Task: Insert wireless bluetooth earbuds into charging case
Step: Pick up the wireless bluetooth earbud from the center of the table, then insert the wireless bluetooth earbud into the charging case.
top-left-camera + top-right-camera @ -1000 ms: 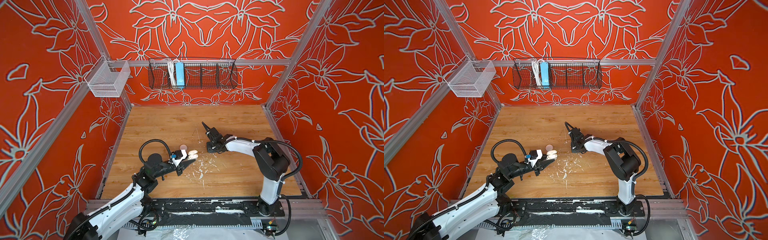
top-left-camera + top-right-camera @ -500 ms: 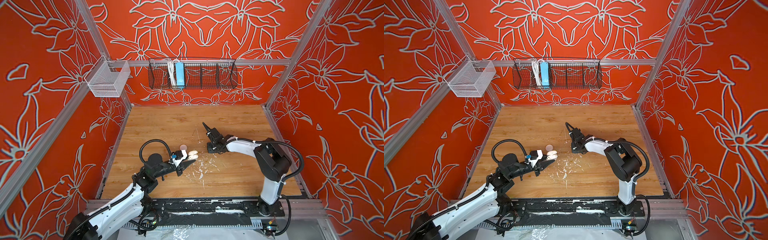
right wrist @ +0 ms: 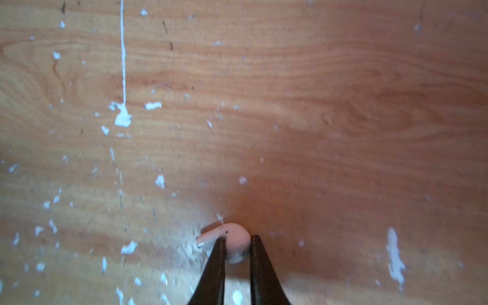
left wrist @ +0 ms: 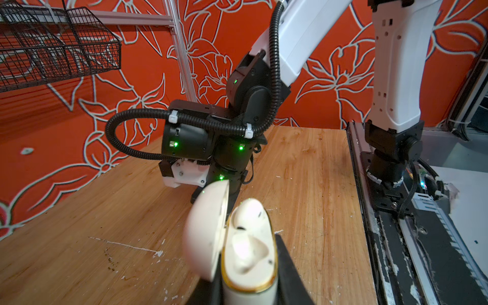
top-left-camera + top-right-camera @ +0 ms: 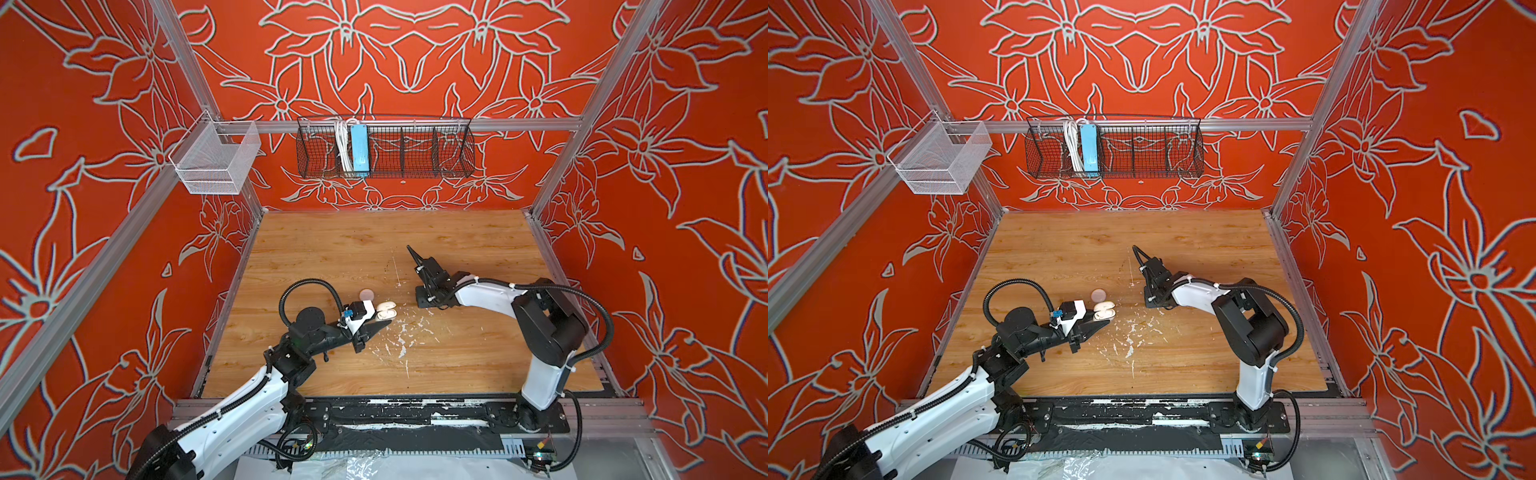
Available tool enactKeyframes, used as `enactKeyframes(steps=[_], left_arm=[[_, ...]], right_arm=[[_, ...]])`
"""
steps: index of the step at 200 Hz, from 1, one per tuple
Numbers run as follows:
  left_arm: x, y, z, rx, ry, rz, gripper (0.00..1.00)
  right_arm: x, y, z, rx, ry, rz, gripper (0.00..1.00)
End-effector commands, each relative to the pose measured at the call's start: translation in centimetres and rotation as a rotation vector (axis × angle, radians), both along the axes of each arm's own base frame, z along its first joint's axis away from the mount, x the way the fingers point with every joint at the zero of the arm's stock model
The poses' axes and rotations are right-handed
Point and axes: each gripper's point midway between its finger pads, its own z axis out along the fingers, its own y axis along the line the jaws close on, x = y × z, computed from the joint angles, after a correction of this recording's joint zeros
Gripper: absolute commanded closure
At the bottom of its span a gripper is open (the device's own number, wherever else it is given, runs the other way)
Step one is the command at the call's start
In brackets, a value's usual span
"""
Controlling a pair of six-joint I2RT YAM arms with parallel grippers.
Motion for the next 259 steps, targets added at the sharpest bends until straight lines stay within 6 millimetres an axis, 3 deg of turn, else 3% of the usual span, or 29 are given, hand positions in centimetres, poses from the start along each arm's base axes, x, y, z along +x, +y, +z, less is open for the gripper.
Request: enactKeyframes(steps=[1, 30, 66, 125, 150, 179, 204, 259], left_arm=[[-0.1, -0.2, 1.0, -0.016, -0.038, -0.012, 1.0], [0.1, -0.4, 0.7, -0.017, -0.026, -0.014, 1.0], [-0.1, -0.6, 0.6, -0.009, -0.028, -0.037, 1.0], [-1.1, -1.0, 0.7, 0.003, -0.052, -0.097, 1.0], [-1.3, -1.1, 0.8, 0.005, -0.053, -0.113, 1.0], [-1.7, -1.5, 1.0, 0.014, -0.056, -0.135, 1.0], [-1.6, -1.8, 1.1, 0.031, -0.037, -0.133, 1.0], [-1.7, -1.7, 1.3, 0.018, -0.048, -0.123, 1.0]], right_arm=[[-0.2, 0.0, 4.1, 0.056, -0.115, 0.011, 0.87], [-2.0, -0.7, 11.1, 0.08, -0.351, 0.031, 0.9], [-6.7, 0.0, 19.2, 0.075, -0.659, 0.152, 0.91], [-15.0, 2.0, 27.8, 0.165, -0.953, 0.487, 0.91], [-18.0, 3.5, 29.5, 0.175, -1.021, 0.618, 0.91], [-20.0, 6.1, 29.5, 0.027, -1.097, 0.734, 0.91], [-19.5, 7.7, 29.3, -0.127, -1.114, 0.724, 0.91], [-17.7, 8.4, 29.8, -0.247, -1.131, 0.585, 0.93]])
